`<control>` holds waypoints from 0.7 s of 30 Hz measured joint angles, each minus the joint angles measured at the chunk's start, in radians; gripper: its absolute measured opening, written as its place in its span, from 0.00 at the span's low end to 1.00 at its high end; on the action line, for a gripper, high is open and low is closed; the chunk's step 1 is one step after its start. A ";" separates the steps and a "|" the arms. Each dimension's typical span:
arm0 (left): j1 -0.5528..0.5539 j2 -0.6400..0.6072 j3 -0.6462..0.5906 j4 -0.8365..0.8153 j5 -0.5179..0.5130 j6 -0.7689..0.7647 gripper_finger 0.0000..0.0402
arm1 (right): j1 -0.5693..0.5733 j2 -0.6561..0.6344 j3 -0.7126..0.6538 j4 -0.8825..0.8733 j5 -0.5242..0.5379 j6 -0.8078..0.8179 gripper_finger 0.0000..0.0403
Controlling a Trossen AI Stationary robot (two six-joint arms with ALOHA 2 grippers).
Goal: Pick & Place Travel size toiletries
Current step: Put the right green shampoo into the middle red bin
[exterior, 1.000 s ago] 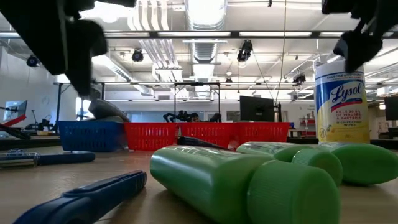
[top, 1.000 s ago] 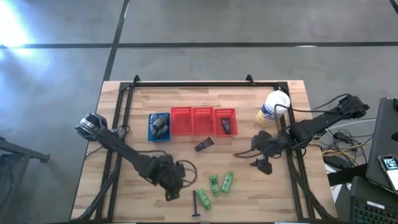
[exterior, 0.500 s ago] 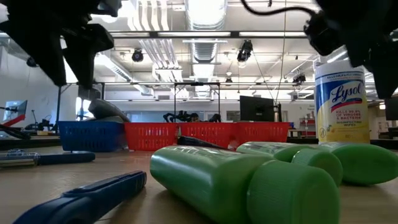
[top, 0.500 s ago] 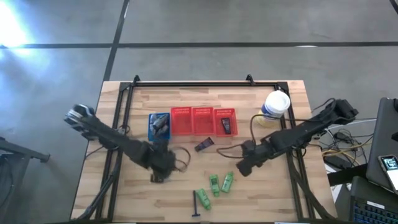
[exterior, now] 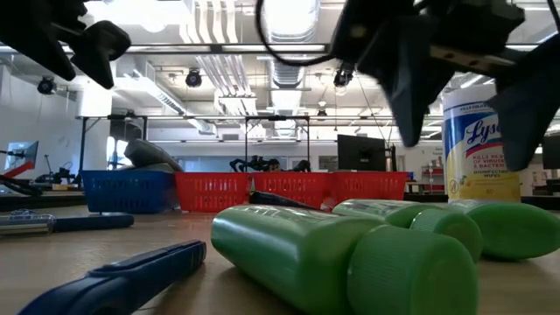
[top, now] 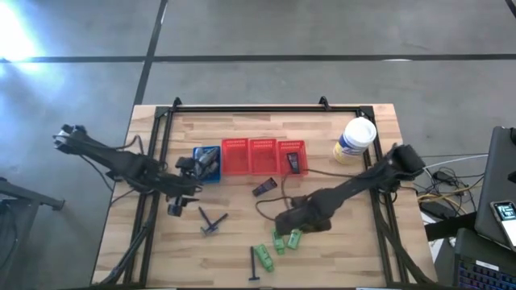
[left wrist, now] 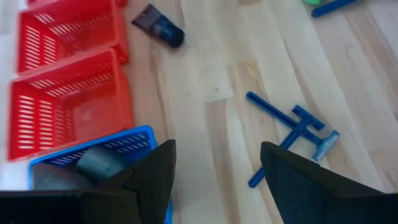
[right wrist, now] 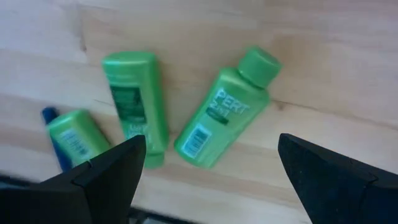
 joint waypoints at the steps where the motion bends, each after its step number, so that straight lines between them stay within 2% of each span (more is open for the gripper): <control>1: 0.000 -0.015 -0.007 0.001 -0.006 0.005 0.59 | 0.000 0.025 0.025 -0.026 -0.001 0.001 0.90; 5: 0.000 -0.053 -0.027 -0.004 -0.012 0.009 0.59 | 0.000 0.097 0.097 -0.124 -0.036 0.019 0.90; 9: 0.001 -0.071 -0.036 -0.039 -0.012 0.040 0.59 | 0.002 0.130 0.102 -0.064 -0.053 0.089 0.88; 13: 0.001 -0.074 -0.039 -0.065 -0.012 0.051 0.59 | 0.002 0.172 0.100 -0.012 -0.054 0.126 0.83; 21: 0.002 -0.094 -0.036 -0.075 -0.012 0.051 0.59 | 0.011 0.175 0.086 -0.067 -0.054 0.157 0.71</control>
